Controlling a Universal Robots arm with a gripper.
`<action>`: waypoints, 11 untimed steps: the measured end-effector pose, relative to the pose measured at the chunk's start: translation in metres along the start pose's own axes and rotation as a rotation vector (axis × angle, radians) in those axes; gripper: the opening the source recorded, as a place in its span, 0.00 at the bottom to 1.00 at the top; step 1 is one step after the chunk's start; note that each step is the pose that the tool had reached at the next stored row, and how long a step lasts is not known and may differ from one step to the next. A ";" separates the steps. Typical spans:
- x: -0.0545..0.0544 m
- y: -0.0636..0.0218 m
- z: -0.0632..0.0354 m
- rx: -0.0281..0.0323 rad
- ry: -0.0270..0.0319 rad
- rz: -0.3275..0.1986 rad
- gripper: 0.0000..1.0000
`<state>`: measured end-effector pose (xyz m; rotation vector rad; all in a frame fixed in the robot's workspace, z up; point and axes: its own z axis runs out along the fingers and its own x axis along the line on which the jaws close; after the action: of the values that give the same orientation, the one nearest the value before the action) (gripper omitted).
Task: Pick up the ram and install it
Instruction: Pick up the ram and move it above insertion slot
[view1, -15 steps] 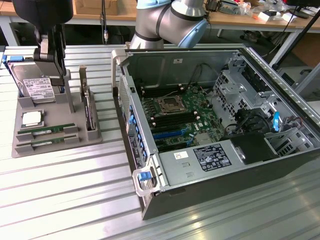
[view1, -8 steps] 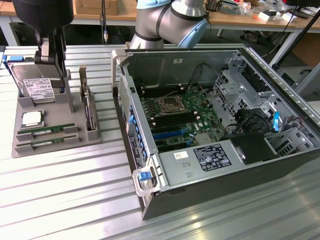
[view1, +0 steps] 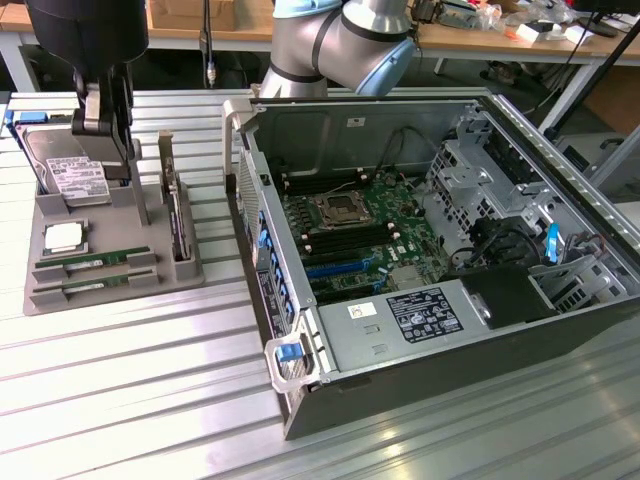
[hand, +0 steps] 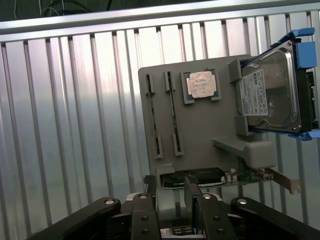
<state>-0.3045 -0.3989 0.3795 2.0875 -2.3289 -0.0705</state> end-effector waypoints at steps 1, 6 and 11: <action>0.000 0.0000 0.0004 0.0000 0.0000 0.000 0.36; 0.000 -0.0001 0.0026 0.0000 0.0000 0.000 0.36; 0.000 -0.0002 0.0043 0.0000 0.0000 0.000 0.36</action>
<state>-0.3045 -0.3989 0.3752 2.0875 -2.3288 -0.0705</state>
